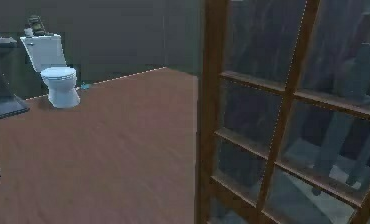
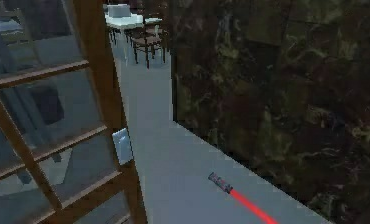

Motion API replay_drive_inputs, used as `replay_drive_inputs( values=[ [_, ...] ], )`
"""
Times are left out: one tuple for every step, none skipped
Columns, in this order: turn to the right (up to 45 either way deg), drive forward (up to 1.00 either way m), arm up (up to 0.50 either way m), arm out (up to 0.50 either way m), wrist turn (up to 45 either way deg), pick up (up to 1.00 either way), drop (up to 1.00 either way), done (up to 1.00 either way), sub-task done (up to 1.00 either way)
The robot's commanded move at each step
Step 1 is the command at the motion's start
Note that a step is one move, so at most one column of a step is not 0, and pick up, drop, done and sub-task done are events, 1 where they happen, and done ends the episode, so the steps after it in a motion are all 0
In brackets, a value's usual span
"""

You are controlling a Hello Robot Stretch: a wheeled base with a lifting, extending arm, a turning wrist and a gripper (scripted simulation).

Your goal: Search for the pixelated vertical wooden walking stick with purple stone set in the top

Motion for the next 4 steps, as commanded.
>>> replay_drive_inputs(
  values=[
    [45.0, 0.0, 0.0, 0.0, 0.0, 0.0, 0.0, 0.0, 0.0],
    [0.0, 0.1, 0.0, 0.0, 0.0, 0.0, 0.0, 0.0, 0.0],
    [-45.0, 0.0, 0.0, 0.0, 0.0, 0.0, 0.0, 0.0, 0.0],
    [-39.0, 0.0, 0.0, 0.0, 0.0, 0.0, 0.0, 0.0, 0.0]
  ],
)
